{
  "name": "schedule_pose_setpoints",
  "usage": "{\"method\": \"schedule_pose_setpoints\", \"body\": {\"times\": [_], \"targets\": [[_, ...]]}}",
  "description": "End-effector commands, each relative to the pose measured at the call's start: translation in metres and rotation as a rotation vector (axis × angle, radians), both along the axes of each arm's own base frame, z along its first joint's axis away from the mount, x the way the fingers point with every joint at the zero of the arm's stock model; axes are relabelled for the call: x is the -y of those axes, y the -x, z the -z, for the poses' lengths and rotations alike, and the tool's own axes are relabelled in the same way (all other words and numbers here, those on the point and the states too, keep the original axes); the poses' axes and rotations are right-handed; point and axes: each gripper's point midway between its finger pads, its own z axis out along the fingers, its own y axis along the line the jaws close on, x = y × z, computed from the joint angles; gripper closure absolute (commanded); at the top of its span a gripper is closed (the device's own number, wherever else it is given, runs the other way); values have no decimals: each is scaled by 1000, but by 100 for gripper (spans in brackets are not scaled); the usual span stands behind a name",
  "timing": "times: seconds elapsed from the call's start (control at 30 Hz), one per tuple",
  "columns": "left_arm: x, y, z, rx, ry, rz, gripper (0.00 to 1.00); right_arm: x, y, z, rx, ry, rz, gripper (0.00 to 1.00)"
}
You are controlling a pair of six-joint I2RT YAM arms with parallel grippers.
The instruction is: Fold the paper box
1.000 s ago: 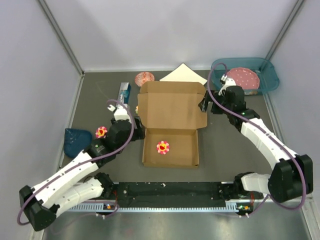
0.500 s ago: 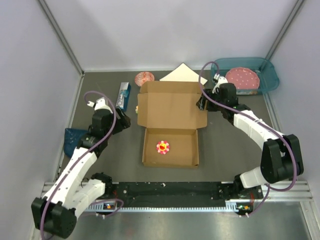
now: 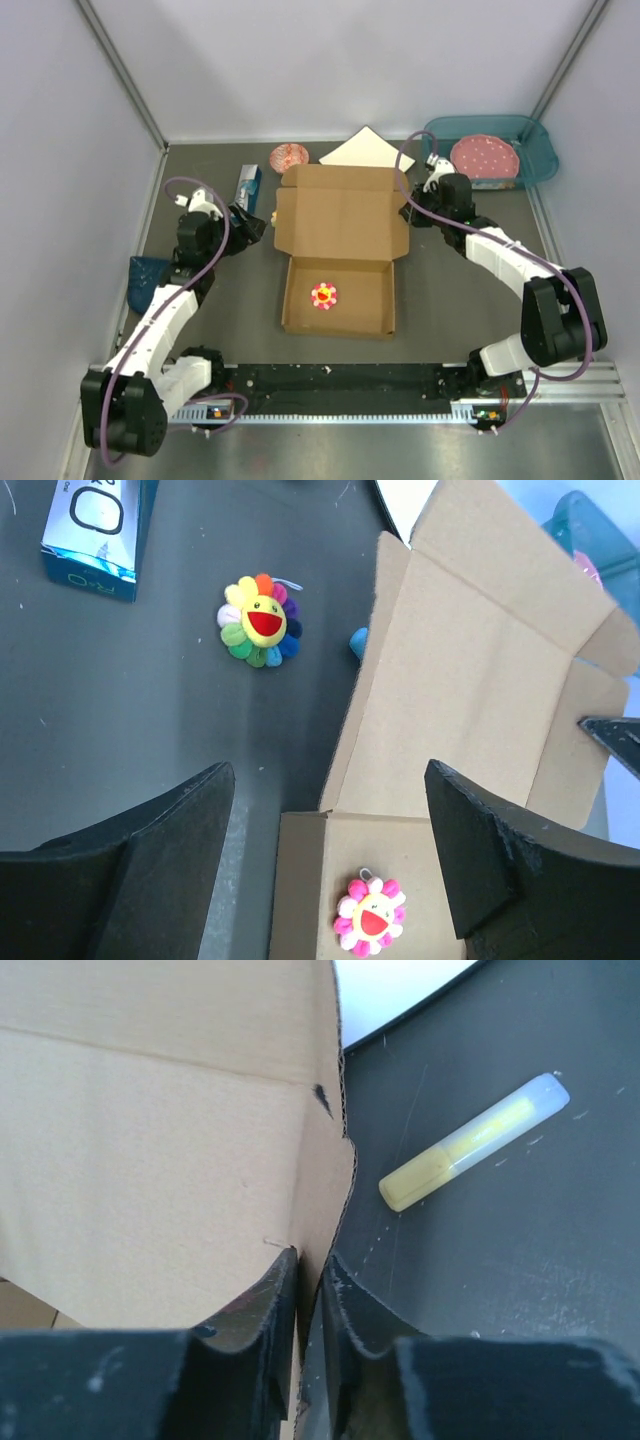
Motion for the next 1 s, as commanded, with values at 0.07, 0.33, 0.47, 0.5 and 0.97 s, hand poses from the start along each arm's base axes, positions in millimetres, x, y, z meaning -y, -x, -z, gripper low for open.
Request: {"method": "schedule_pose_setpoints", "body": {"times": [0.07, 0.33, 0.47, 0.5, 0.97], "targets": [[4, -15, -23, 143, 69, 42, 17, 0, -2, -15, 70, -28, -9, 92], [12, -34, -13, 117, 54, 95, 15, -2, 2, -28, 104, -39, -26, 97], [25, -44, -17, 126, 79, 169, 15, -3, 6, -29, 112, -48, -38, 97], [29, -46, -14, 114, 80, 196, 16, -4, 7, -29, 112, -46, -42, 97], [46, -35, 5, 52, 112, 312, 27, -8, 15, -34, 123, -49, -42, 99]]}}
